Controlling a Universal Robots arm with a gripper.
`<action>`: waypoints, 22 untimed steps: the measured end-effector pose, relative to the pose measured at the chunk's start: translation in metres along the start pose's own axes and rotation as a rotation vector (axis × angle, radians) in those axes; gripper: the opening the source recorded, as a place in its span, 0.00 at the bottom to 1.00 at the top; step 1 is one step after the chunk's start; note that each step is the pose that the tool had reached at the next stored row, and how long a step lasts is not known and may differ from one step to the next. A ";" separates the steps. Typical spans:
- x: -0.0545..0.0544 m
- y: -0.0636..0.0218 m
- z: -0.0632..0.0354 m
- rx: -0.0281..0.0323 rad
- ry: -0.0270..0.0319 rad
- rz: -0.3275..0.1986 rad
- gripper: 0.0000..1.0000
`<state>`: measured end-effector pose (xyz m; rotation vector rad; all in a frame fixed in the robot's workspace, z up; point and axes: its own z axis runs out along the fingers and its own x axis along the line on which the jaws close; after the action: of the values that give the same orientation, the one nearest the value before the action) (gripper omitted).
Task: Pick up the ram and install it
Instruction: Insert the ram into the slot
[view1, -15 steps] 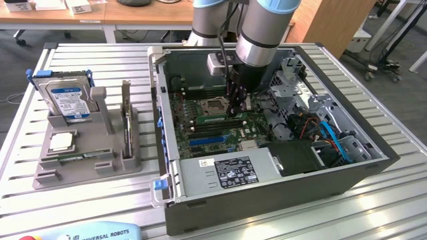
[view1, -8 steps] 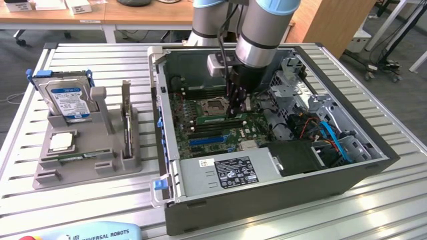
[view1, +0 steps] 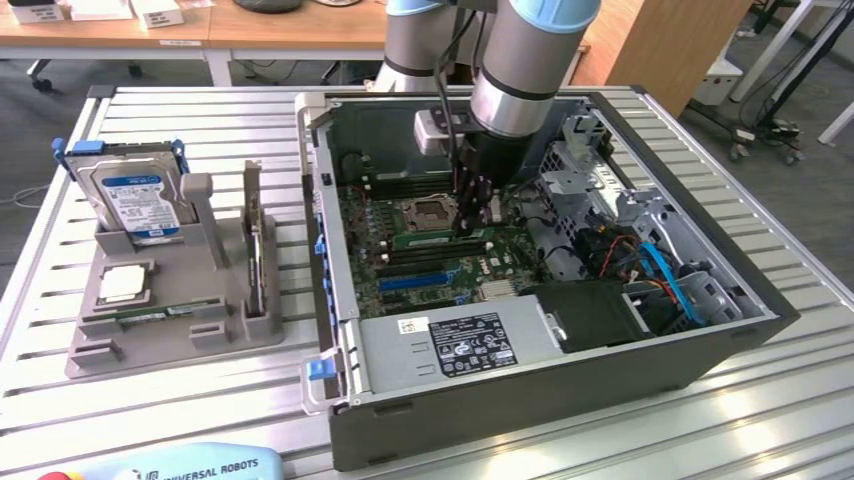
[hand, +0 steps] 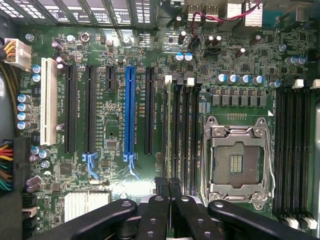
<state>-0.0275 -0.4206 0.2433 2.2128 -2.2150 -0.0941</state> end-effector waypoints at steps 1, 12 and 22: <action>0.000 0.0000 0.0001 0.0001 -0.0002 0.000 0.12; 0.000 -0.0001 0.0029 0.0001 -0.0002 0.000 0.12; 0.001 -0.0001 0.0030 0.0002 -0.0002 0.000 0.12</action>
<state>-0.0275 -0.4216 0.2402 2.2132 -2.2150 -0.0941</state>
